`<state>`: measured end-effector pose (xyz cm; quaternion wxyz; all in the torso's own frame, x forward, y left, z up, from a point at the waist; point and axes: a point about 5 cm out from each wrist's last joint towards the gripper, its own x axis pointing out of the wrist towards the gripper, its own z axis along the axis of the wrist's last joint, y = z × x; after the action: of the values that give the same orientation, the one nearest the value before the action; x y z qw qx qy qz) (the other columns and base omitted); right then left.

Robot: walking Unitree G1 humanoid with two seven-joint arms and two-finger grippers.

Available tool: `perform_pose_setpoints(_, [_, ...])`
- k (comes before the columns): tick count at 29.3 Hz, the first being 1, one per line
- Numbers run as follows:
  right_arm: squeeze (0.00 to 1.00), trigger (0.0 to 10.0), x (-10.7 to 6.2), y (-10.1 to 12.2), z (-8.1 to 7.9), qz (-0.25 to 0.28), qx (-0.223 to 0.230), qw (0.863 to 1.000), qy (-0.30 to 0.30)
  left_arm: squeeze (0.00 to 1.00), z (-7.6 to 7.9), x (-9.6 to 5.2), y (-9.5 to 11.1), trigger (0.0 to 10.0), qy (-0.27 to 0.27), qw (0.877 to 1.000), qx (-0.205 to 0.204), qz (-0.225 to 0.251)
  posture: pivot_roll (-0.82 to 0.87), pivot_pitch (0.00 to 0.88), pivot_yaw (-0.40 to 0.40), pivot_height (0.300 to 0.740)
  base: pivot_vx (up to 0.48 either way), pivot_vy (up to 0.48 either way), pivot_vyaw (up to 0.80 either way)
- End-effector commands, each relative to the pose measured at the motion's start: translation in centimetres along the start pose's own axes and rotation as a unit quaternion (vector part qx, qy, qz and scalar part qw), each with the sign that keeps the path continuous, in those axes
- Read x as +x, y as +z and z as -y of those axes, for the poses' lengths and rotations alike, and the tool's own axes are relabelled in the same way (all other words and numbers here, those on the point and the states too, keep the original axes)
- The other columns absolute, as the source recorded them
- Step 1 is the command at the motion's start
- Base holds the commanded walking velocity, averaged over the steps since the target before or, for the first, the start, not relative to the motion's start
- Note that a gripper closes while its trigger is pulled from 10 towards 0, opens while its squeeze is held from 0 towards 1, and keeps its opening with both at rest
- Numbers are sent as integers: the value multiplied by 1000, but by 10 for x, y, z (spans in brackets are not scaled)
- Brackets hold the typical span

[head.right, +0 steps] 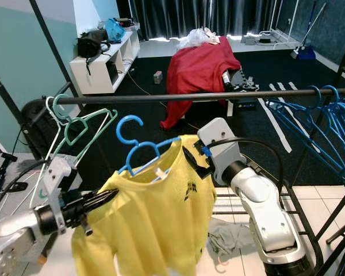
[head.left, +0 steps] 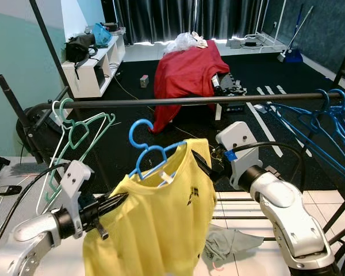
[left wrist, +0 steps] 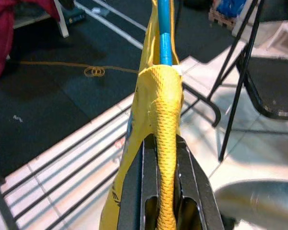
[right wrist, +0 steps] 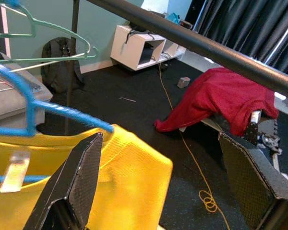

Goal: Hang hanger

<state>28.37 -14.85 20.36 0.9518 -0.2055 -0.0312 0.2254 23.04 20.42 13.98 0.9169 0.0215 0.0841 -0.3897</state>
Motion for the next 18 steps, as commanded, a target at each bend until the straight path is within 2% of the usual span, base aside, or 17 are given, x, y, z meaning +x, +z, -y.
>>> perform_pose_setpoints(1, [0, 10000, -4, -7, 7, -11, 24, 1000, 14, 0, -6, -8, 10, 10000, 8, 1000, 23, 0, -177, 0, 62, 740, 0, 0, 0])
perform_pose_setpoints(2, [0, 10000, -4, -7, 7, -11, 24, 1000, 14, 0, -6, -8, 10, 10000, 8, 1000, 23, 0, -177, 0, 62, 740, 0, 0, 0])
perform_pose_setpoints(3, [0, 10000, -14, -16, 22, -24, 57, 997, 42, 0, -15, -15, 18, 10000, 20, 999, 38, 1, -175, 0, 57, 740, -326, 0, 0])
perform_pose_setpoints(4, [0, 10000, -14, -16, 22, -24, 57, 997, 42, 0, -15, -15, 18, 10000, 20, 999, 38, 1, -175, 0, 57, 740, -326, 0, 0])
perform_pose_setpoints(5, [0, 10000, -19, -19, 33, -28, 73, 996, 47, 0, -21, -18, 23, 10000, 32, 998, 48, 4, -177, 0, 52, 740, -337, 0, 0])
perform_pose_setpoints(6, [0, 10000, -24, -21, 46, -29, 86, 995, 38, 0, -27, -20, 29, 10000, 38, 998, 54, 10, -180, 0, 45, 740, -375, 0, 0])
perform_pose_setpoints(7, [0, 10000, -24, -21, 46, -29, 86, 995, 38, 0, -27, -20, 29, 10000, 38, 998, 54, 10, -180, 0, 45, 740, -375, 0, 0])
perform_pose_setpoints(9, [0, 10000, -29, -23, 63, -18, 126, 992, 17, 0, -31, -21, 36, 10000, 41, 997, 54, 28, -179, 0, 47, 740, -341, 0, 0])
perform_pose_setpoints(10, [0, 10000, -29, -23, 63, -18, 126, 992, 17, 0, -31, -21, 36, 10000, 41, 997, 54, 28, -179, 0, 47, 740, -334, 0, 0])
perform_pose_setpoints(11, [0, 10000, -29, -26, 66, -11, 165, 986, 8, 0, -27, -12, 39, 10000, 37, 997, 53, 45, -177, 0, 55, 740, -330, 0, 0])
perform_pose_setpoints(12, [0, 10000, -29, -26, 66, -11, 165, 986, 8, 0, -27, -12, 39, 10000, 37, 997, 53, 45, -177, 0, 55, 740, -330, 0, 0])
perform_pose_setpoints(14, [0, 10000, -25, -34, 59, -11, 188, 982, 9, 0, -22, 2, 38, 10000, 40, 996, 32, 69, -173, 0, 48, 740, -277, 0, 0])
perform_pose_setpoints(15, [0, 10000, -25, -34, 59, -11, 188, 982, 9, 0, -22, 2, 38, 10000, 40, 996, 32, 69, -173, 0, 48, 740, -277, 0, 0])
perform_pose_setpoints(17, [0, 10000, -21, -42, 41, -23, 202, 979, 16, 0, -19, 15, 28, 10000, 71, 994, 1, 88, -169, 0, 46, 740, 0, 0, 0])
perform_pose_setpoints(18, [0, 10000, -21, -42, 41, -23, 202, 979, 16, 0, -19, 15, 28, 10000, 71, 994, 1, 88, -169, 0, 46, 740, 0, 0, 0])
